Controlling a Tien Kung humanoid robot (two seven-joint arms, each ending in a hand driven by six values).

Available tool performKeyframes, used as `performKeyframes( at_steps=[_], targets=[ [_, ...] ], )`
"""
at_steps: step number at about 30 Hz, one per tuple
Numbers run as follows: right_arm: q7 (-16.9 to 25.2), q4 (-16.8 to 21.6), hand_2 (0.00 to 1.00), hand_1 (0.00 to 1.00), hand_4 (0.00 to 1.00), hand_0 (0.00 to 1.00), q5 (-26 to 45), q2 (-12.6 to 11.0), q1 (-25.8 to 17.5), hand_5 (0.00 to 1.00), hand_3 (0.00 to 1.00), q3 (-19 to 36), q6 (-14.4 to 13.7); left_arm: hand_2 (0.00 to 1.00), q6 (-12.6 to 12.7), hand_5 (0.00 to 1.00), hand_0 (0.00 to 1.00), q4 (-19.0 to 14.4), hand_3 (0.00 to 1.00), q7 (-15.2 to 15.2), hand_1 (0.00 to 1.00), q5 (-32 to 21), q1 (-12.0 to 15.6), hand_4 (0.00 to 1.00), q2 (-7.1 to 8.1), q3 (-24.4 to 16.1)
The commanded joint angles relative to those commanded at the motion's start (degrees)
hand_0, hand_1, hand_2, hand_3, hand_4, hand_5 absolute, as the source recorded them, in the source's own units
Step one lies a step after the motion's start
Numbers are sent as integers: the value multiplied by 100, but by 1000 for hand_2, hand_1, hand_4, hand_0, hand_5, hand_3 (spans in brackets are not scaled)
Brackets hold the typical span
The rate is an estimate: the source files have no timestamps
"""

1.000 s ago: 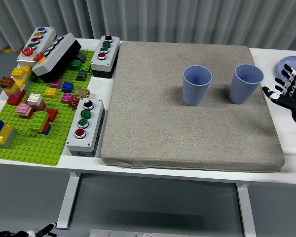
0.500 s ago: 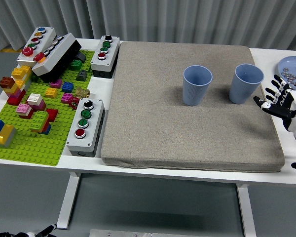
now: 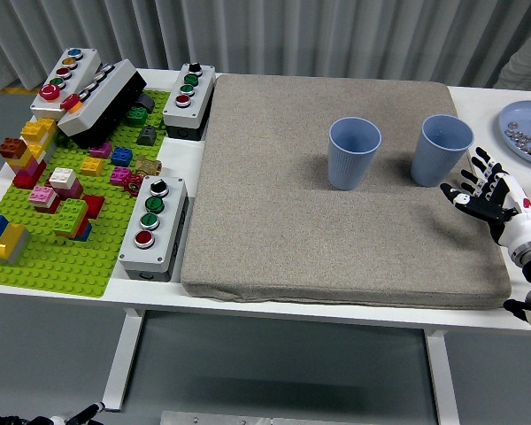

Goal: Pick cup pour cup place

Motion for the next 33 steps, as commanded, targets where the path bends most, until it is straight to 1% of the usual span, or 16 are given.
performKeyframes(
  at_steps=[10, 21, 33],
  targets=[
    [40, -171, 986, 921, 799, 938, 48, 8, 161, 79, 989, -17, -7, 884, 1, 998, 846, 0, 778, -6, 860, -29, -44, 593, 5, 33],
    [168, -551, 976, 919, 800, 940, 174, 63, 443, 88, 978, -205, -45, 884, -7, 998, 846, 0, 778, -1, 861, -21, -69, 594, 15, 43],
    [192, -791, 973, 918, 796, 940, 242, 99, 666, 97, 973, -340, -31, 884, -8, 998, 846, 0, 778, -6, 860, -33, -95, 595, 28, 81]
  ],
)
